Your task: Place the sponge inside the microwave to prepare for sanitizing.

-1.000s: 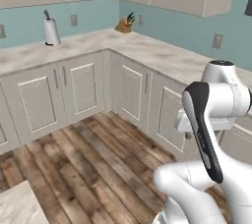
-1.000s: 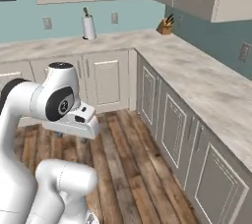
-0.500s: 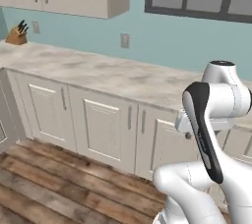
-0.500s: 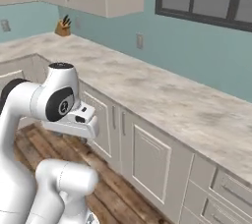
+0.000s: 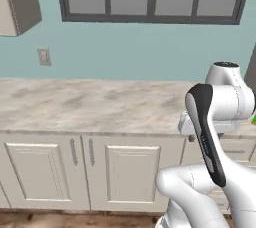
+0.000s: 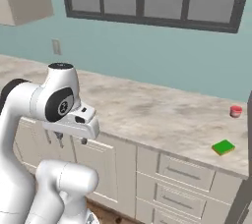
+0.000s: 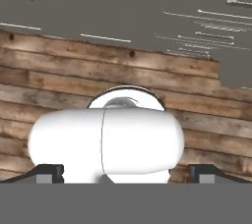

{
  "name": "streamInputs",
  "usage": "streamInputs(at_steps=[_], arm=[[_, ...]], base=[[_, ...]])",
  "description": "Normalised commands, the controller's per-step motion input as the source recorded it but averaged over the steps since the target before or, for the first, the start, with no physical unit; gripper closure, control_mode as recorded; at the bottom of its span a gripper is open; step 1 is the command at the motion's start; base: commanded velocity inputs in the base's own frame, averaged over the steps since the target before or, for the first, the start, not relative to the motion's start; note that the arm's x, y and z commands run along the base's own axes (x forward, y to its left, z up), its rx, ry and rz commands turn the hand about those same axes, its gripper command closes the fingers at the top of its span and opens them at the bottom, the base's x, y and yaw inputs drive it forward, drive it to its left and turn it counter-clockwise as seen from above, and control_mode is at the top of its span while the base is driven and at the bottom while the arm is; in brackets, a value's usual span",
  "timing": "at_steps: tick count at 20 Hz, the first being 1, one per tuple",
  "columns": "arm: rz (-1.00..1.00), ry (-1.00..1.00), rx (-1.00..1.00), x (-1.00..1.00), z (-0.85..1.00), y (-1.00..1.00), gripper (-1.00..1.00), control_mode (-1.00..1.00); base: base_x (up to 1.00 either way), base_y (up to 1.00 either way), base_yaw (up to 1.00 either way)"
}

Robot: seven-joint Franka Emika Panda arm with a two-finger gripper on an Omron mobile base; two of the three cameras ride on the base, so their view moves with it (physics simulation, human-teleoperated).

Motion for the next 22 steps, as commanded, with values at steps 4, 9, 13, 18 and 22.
streamInputs(at_steps=[4,9,13,18,22], arm=[[0.00,0.00,0.00,0.00,0.00,0.00,-1.00,1.00],[0.00,0.00,0.00,0.00,0.00,0.00,-1.00,1.00],[0.00,0.00,0.00,0.00,0.00,0.00,-1.00,1.00],[0.00,0.00,0.00,0.00,0.00,0.00,-1.00,1.00],[0.00,0.00,0.00,0.00,0.00,0.00,-1.00,1.00]], base=[[0.54,-0.09,-0.61],[0.25,0.00,-0.39],[0.43,-0.04,-0.44],[0.43,0.00,-0.52],[0.36,0.00,-0.58]])
